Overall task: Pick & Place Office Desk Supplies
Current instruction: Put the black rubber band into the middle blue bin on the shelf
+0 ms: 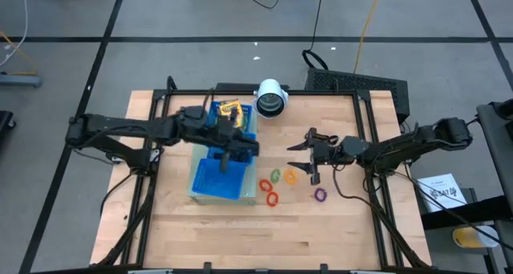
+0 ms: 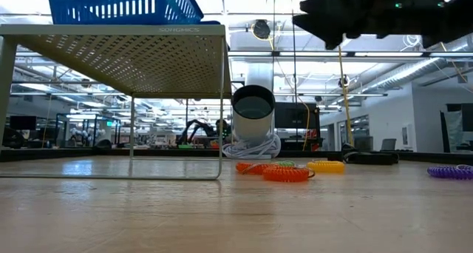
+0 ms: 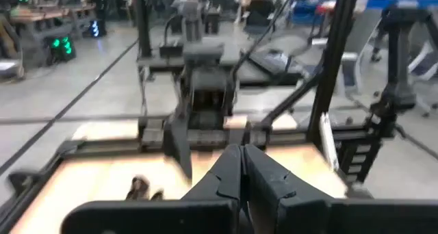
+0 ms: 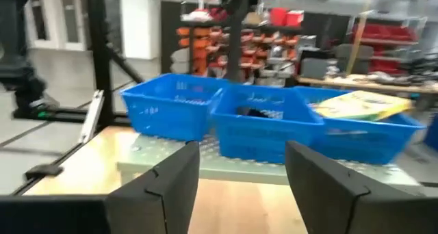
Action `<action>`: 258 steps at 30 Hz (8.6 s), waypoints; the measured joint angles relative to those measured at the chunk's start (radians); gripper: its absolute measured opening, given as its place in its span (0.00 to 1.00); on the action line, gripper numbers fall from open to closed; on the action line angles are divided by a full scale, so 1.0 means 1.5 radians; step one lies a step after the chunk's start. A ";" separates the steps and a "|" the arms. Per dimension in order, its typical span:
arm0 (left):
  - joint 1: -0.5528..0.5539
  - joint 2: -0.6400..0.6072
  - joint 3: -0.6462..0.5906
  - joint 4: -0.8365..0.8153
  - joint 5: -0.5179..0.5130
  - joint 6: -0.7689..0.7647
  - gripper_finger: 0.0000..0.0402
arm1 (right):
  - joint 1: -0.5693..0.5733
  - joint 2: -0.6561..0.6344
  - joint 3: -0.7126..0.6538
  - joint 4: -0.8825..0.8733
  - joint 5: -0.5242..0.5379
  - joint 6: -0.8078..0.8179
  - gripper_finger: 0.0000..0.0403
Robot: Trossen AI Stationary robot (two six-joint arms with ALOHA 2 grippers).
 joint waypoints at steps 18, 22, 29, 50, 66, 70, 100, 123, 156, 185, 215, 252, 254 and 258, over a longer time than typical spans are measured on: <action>0.014 -0.242 -0.267 0.019 -0.144 -0.046 0.04 | 0.000 -0.082 -0.055 -0.005 0.036 0.000 0.48; 0.016 -0.242 -0.274 0.015 -0.148 -0.049 0.02 | 0.000 -0.082 -0.055 -0.005 0.036 0.000 0.48; 0.016 -0.234 -0.274 0.013 -0.184 -0.110 0.17 | 0.000 -0.082 -0.055 -0.006 0.036 0.000 0.48; 0.016 -0.242 -0.273 0.026 -0.233 -0.104 0.70 | -0.001 -0.130 -0.055 -0.268 0.329 0.080 0.46; 0.016 -0.235 -0.273 0.022 -0.234 -0.085 0.70 | -0.006 -0.143 -0.054 -0.694 0.308 0.272 0.45; 0.016 -0.235 -0.273 0.022 -0.234 -0.077 0.70 | -0.006 -0.143 -0.054 -0.778 0.308 0.351 0.45; 0.016 -0.235 -0.273 0.022 -0.234 -0.053 0.70 | -0.006 -0.143 -0.226 -0.582 0.309 0.378 0.08; 0.016 -0.235 -0.273 0.082 -0.227 -0.063 0.70 | -0.006 -0.143 -0.224 0.172 0.064 0.097 0.01; 0.016 -0.048 -0.274 0.356 -0.134 -0.047 0.70 | -0.006 0.110 -0.011 0.273 0.064 0.032 0.01; -0.013 0.039 -0.238 0.444 -0.088 0.023 0.70 | -0.040 0.281 0.191 0.264 -0.006 0.022 0.01; 0.001 0.092 -0.182 0.411 -0.036 0.086 0.05 | -0.039 0.280 0.191 0.200 -0.009 -0.015 0.06; 0.038 -0.225 -0.348 0.133 -0.121 -0.025 0.02 | -0.045 -0.128 -0.114 0.067 0.141 0.052 0.51; 0.038 -0.225 -0.348 0.133 -0.142 -0.041 0.04 | -0.045 -0.134 -0.123 0.079 0.143 0.051 0.50; 0.038 -0.223 -0.348 0.130 -0.148 -0.057 0.14 | -0.046 -0.134 -0.127 0.082 0.165 0.050 0.50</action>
